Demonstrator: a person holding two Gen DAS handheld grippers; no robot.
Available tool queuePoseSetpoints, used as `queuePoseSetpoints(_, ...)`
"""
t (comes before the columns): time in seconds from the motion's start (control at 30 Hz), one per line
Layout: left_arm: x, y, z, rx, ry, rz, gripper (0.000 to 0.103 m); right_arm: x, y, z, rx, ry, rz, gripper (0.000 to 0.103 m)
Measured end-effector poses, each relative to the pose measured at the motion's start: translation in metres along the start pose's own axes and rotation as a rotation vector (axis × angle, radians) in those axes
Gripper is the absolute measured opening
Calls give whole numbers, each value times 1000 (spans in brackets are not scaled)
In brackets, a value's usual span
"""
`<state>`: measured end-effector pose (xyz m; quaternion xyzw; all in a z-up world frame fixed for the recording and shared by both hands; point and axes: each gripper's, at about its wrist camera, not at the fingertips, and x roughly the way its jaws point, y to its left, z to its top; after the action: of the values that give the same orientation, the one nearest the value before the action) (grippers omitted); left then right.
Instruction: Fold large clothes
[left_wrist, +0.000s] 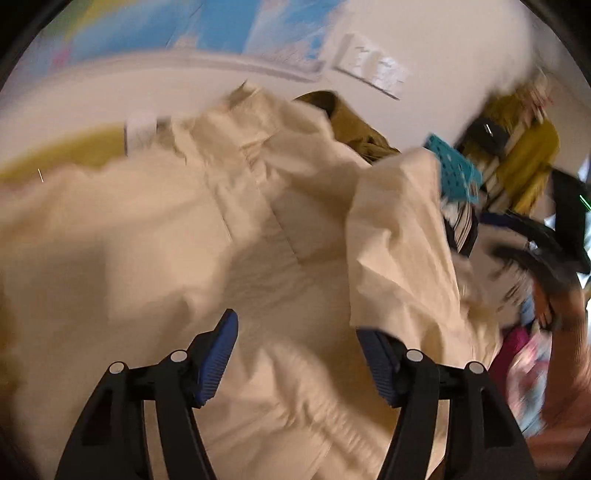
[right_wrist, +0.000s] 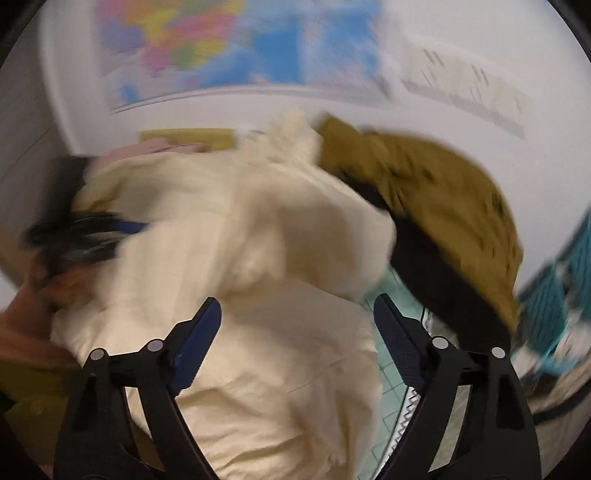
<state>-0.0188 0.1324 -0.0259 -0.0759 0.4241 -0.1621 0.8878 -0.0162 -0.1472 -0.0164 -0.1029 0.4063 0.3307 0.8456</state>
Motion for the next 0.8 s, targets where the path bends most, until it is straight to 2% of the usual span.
queuePoseSetpoints(0.07,-23,-13,-8,95,-50,48,69,22,-19,-7,84,10,45,82)
queuePoseSetpoints(0.17,-55,-34,-19,220,-149,4,77,47,-31,-17,139,27,44,83)
queuePoseSetpoints(0.23,-61,-56,-25,318,-176,-37,80,58,-36,-18,172,28,60,87)
queuePoseSetpoints(0.3,-51,-81,-33,417,-154,-85,90,65,-44,-16,213,22,63,87)
queuePoseSetpoints(0.33,-43,-92,-37,456,-130,-87,90,68,-50,-15,250,16,86,89)
queuePoseSetpoints(0.4,-14,-112,-44,525,-48,-62,90,72,-61,-13,312,2,126,92)
queuePoseSetpoints(0.47,18,-120,-45,544,60,-19,91,79,-76,-10,387,-10,184,94)
queuePoseSetpoints(0.53,40,-121,-43,536,122,43,83,87,-90,-7,465,-21,231,95)
queuePoseSetpoints(0.6,47,-108,-34,459,162,27,46,101,-100,-3,511,-7,299,95)
queuePoseSetpoints(0.63,43,-100,-29,410,160,-7,35,105,-101,0,512,-1,302,94)
queuePoseSetpoints(0.67,33,-85,-20,334,137,-50,23,110,-101,3,505,10,314,88)
queuePoseSetpoints(0.7,21,-69,-13,259,109,-64,17,113,-102,6,500,14,333,82)
queuePoseSetpoints(0.73,10,-55,-9,202,80,-68,15,112,-104,9,515,0,352,78)
queuePoseSetpoints(0.8,-21,-8,2,24,5,-92,7,104,-111,15,534,-38,405,78)
